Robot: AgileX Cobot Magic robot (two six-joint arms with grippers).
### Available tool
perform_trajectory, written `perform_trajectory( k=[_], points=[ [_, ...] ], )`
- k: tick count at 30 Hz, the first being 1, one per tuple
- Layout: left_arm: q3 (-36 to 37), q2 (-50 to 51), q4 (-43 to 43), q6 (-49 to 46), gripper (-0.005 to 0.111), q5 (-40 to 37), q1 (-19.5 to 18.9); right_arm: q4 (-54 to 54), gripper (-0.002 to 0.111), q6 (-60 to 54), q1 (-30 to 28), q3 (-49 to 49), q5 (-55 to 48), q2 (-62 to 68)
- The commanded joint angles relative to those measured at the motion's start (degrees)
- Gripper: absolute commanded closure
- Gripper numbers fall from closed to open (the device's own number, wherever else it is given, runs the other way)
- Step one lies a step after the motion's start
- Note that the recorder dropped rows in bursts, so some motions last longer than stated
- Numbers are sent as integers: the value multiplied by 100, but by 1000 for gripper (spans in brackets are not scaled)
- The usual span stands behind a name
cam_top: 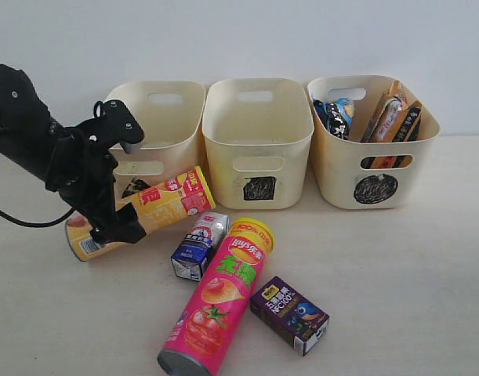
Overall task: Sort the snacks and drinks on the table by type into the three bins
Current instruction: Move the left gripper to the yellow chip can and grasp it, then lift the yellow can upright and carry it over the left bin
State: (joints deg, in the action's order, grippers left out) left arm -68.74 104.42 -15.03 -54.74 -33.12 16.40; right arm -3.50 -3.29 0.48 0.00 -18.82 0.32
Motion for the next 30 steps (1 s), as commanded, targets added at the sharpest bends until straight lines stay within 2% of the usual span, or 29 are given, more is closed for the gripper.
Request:
perform_trajectory(
  k=[1, 13, 16, 18, 20, 22, 23, 30],
  points=[
    [-122, 233, -71, 20, 9, 204, 14, 23, 108, -2, 12, 0, 36, -32],
    [-127, 828, -1, -61, 12, 867, 14, 23, 108, -2, 12, 0, 36, -32],
    [-127, 973, -1, -61, 23, 1084, 14, 23, 108, -2, 12, 0, 36, -32],
    [-127, 990, -1, -61, 37, 1118, 14, 23, 108, -2, 12, 0, 36, -32],
    [-127, 950, -1, -61, 64, 1104, 14, 23, 108, -2, 12, 0, 36, -32],
    [-127, 889, -1, -61, 96, 1012, 14, 23, 108, -2, 12, 0, 36, -32],
    [-127, 842, 26, -111, 101, 922, 14, 23, 108, -2, 12, 0, 36, -32],
    [-117, 216, 69, -120, 103, 60, 25, 23, 108, -2, 12, 0, 12, -32]
  ],
)
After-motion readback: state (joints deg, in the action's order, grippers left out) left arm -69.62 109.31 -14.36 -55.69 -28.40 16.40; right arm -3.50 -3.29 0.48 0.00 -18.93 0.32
